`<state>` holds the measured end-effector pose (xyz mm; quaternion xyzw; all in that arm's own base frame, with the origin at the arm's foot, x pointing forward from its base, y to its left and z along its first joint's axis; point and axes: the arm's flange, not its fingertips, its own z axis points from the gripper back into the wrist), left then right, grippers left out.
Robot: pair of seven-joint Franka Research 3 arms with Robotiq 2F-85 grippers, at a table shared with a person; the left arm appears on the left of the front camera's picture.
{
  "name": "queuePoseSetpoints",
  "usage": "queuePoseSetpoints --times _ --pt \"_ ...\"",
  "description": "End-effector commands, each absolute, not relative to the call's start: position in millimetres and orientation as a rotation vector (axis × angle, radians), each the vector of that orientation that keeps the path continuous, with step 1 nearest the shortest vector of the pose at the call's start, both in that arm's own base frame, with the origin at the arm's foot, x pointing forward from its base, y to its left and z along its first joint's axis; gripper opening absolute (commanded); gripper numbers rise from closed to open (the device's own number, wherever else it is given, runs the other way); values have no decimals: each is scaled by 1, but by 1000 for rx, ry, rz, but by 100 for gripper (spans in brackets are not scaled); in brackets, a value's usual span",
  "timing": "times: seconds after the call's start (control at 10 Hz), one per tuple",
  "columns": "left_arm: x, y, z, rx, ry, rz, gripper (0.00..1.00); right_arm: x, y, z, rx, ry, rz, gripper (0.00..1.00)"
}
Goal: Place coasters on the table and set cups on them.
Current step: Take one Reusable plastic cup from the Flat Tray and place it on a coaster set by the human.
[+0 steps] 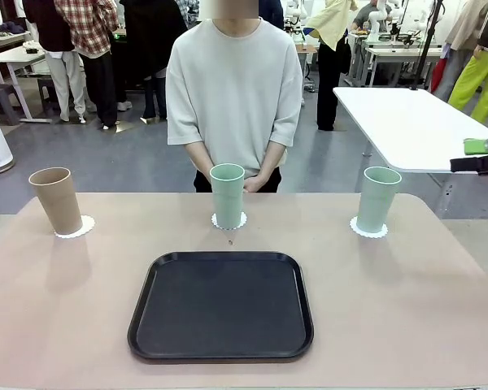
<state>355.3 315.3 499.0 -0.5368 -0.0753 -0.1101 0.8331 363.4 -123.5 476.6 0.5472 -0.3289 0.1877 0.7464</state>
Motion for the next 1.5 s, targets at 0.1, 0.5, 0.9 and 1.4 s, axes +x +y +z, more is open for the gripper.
queuePoseSetpoints --times 0.1,0.5,0.9,1.4 --pt "353 315 501 -1142 -161 -237 100 363 -124 477 1197 -720 411 100" --pt "353 315 501 -1142 -161 -237 100 374 -133 461 1272 -425 277 100" --pt "353 315 501 -1142 -161 -237 100 390 -181 449 1299 -225 123 100" --pt "353 315 501 -1142 -161 -237 100 382 -205 450 1303 -268 103 100"
